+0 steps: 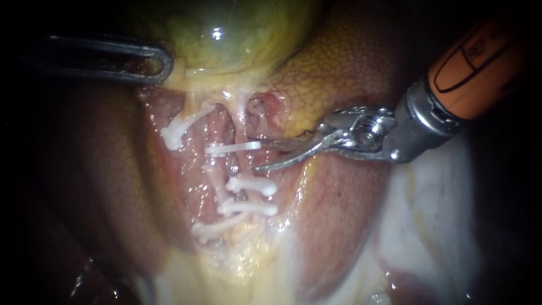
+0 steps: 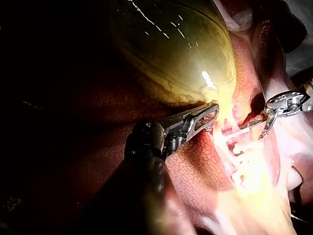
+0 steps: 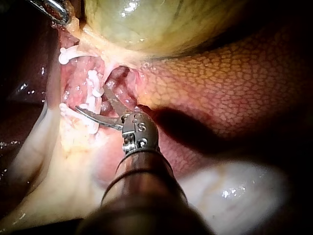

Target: Go to the cutting position right tube

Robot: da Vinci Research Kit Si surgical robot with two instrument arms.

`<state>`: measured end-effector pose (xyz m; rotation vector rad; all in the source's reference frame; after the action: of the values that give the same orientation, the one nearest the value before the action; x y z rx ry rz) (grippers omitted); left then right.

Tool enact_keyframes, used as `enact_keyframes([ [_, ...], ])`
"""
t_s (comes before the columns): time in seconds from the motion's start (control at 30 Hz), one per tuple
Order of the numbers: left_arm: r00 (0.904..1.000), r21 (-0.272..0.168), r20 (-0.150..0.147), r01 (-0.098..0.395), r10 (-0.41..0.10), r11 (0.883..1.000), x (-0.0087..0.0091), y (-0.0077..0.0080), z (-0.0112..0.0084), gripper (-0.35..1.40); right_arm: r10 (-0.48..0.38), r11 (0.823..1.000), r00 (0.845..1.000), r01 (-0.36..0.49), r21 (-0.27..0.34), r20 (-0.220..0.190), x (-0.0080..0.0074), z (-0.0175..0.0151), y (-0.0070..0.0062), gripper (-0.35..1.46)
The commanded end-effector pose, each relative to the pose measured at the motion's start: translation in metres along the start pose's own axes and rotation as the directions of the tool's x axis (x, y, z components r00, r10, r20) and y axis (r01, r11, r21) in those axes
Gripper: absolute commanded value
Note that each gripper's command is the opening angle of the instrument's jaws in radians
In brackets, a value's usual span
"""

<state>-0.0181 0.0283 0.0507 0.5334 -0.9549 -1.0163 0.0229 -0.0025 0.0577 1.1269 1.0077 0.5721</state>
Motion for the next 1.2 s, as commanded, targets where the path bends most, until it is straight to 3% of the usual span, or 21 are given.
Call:
enact_keyframes([
  [0.03,1.0000,-0.001,0.000,0.000,0.000,1.000,0.0000,0.0000,0.0001,-0.35,-0.001,1.000,1.000,0.001,-0.002,0.000,-0.0001,0.0003,0.0001,1.08],
  [0.63,1.0000,-0.001,0.000,0.000,0.000,1.000,0.0000,0.0000,0.0001,-0.35,0.016,1.000,1.000,-0.016,0.020,-0.006,-0.0011,0.0030,0.0016,1.06],
  [0.73,1.0000,-0.001,0.001,0.000,0.000,1.000,0.0001,0.0000,0.0001,-0.35,0.008,0.999,1.000,-0.007,0.047,-0.027,-0.0011,0.0035,0.0018,1.06],
  [0.93,1.0000,-0.001,0.001,0.000,0.000,1.000,0.0000,0.0000,0.0001,-0.35,-0.002,0.991,0.994,0.016,0.130,-0.107,-0.0003,0.0045,0.0022,1.04],
  [1.2,1.0000,-0.002,0.001,0.000,0.000,1.000,0.0000,0.0000,0.0001,-0.35,-0.080,0.980,0.984,0.107,0.165,-0.162,0.0006,0.0056,0.0029,1.04],
])
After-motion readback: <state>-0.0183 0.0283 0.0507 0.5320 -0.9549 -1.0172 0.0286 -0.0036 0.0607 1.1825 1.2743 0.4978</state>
